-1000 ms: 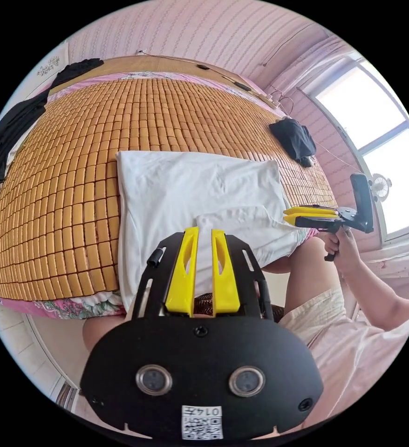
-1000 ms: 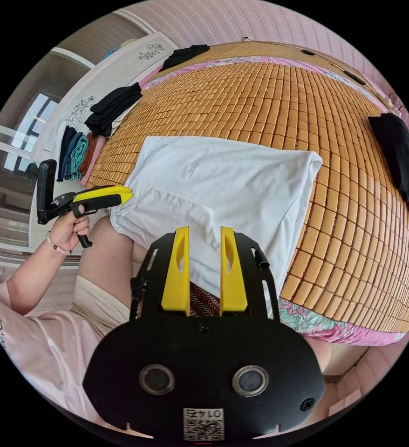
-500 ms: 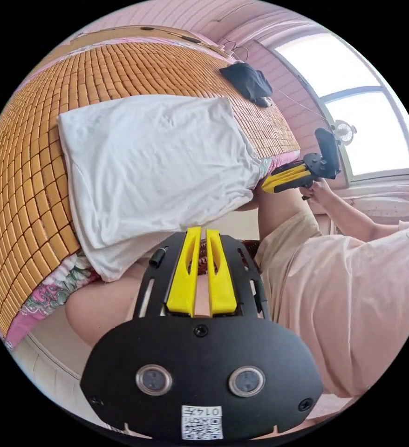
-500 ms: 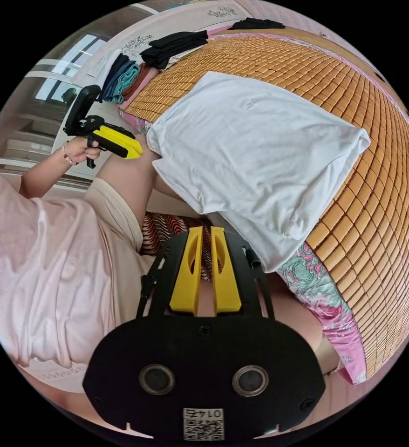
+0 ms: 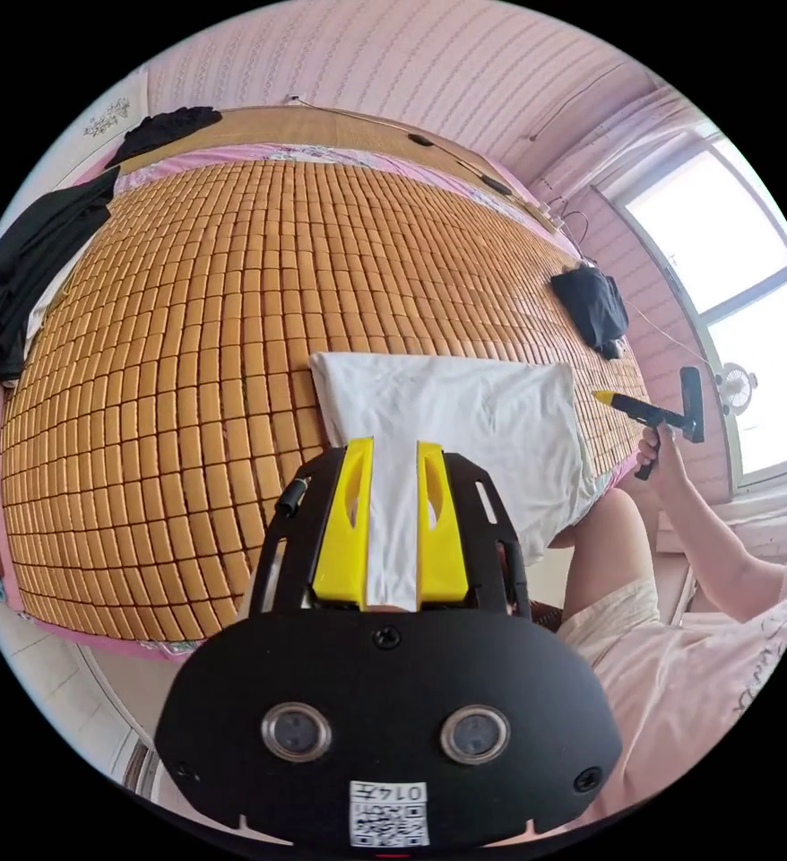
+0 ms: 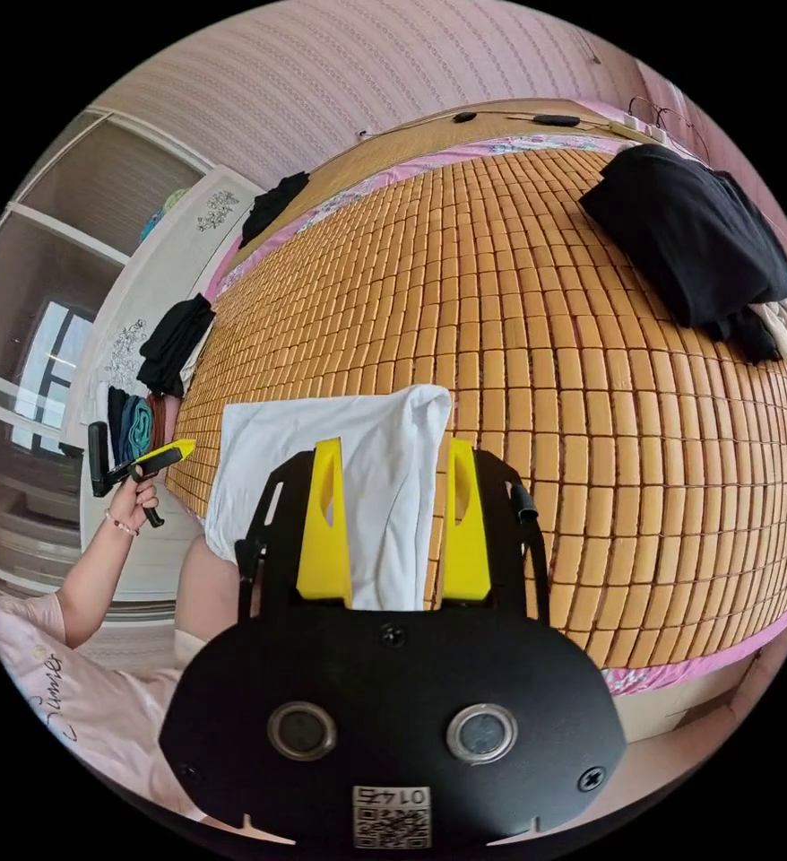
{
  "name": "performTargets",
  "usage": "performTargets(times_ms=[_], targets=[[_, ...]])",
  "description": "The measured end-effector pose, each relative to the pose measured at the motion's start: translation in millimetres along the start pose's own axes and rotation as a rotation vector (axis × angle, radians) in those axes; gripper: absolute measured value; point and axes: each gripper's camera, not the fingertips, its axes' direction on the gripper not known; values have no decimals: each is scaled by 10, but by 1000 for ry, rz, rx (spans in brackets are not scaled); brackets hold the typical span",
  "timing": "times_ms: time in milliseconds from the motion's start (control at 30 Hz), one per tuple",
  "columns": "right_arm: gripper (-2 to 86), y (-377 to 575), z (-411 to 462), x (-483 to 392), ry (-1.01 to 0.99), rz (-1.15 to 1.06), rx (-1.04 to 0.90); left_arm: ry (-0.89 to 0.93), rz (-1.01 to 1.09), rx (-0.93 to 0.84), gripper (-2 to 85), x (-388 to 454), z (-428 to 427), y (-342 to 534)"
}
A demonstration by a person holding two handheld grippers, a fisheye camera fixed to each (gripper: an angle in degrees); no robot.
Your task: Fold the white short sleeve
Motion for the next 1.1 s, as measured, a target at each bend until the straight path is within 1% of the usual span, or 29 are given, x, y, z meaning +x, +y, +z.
performTargets(times_ms=[100,133,167,200,233,267,300,367,400,567,700,833,933,1000,1033,1100], targets=[[161,-309,187,167,-42,80,21,-22,-82,55,109,-176,127,-303],[156,-399,297,224,-48,109,4,-19,-105,56,113,-221,168,-353],[133,-467,413,267,-58,127,-19,-17,-150,43,121,-314,265,-440],[121,-492,470,281,-71,128,-31,-4,-187,19,112,-400,367,-509],[81,-523,577,308,-85,132,-55,5,-199,5,107,-437,415,-537],[53,-528,647,346,-72,156,-57,20,-210,-33,72,-498,510,-579],[45,-523,667,367,-74,162,-53,23,-233,-48,39,-554,556,-590],[25,-523,752,465,-153,180,-51,80,-220,-52,3,-600,570,-602],[23,-528,757,473,-160,177,-48,91,-222,-64,-3,-618,572,-613],[12,-793,709,345,-163,104,10,35,-158,52,-9,-532,342,-733],[10,-1117,737,208,-134,84,36,-3,-164,123,-8,-463,220,-936],[13,-1466,904,64,-81,98,19,-49,-160,130,2,-380,208,-1092],[15,-1579,1099,-9,-25,150,-33,-60,-179,77,42,-329,308,-1140],[13,-1571,1105,-78,45,187,-19,-74,-221,122,53,-289,209,-1035],[10,-1543,1073,-163,84,173,6,-72,-208,142,54,-251,164,-993],[5,-1478,1047,-339,164,147,25,-103,-70,169,51,61,17,-764]])
